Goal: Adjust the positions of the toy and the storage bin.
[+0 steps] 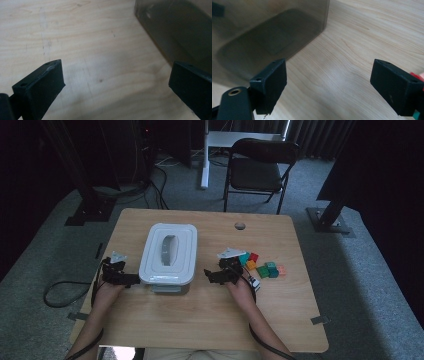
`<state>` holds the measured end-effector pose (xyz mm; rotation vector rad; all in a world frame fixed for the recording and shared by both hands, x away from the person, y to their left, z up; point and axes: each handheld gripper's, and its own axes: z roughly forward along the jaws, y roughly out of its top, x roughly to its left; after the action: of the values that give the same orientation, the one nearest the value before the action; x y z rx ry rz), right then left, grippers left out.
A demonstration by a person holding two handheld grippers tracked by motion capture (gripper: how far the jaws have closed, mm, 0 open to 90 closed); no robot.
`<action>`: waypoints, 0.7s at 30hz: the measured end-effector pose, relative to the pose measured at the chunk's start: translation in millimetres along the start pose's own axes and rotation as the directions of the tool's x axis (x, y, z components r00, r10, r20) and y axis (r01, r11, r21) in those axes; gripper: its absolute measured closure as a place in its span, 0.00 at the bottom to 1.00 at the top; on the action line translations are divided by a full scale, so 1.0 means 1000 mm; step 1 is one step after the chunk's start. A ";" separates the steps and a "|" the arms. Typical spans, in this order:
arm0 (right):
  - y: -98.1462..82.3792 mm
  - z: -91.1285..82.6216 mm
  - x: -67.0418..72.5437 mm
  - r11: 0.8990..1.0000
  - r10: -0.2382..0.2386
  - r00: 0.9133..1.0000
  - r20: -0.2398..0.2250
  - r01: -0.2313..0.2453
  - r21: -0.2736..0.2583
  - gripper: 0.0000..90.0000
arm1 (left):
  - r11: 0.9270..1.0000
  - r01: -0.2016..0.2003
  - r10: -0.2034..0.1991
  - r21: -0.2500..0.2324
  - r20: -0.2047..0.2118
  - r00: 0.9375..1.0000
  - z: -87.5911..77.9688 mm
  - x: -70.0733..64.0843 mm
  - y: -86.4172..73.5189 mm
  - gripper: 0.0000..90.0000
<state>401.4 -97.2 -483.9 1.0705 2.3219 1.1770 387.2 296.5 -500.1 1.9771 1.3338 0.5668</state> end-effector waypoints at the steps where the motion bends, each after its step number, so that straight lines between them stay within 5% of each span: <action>1: 0.001 0.004 0.000 1.000 -0.003 1.000 0.004 0.003 0.001 0.15 | 1.000 0.000 0.000 0.003 -0.002 1.000 0.001 0.001 0.002 0.01; 7: 0.012 0.021 0.004 1.000 0.023 1.000 0.004 -0.023 -0.010 0.15 | 0.999 -0.035 0.035 -0.022 0.009 0.999 0.008 0.006 0.012 0.01; 18: 0.024 0.038 0.007 0.997 0.073 0.997 -0.009 -0.073 -0.031 0.14 | 0.999 -0.004 0.005 -0.050 0.018 1.000 0.011 0.007 0.022 0.01; 21: 0.023 0.035 0.004 0.989 0.111 0.992 -0.055 -0.116 -0.092 0.14 | 0.998 0.000 0.002 -0.059 0.032 0.999 0.010 0.004 0.024 0.00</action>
<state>429.7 -66.7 -486.6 1.1647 2.2420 1.3567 409.8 291.1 -489.3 1.9307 1.2824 0.5664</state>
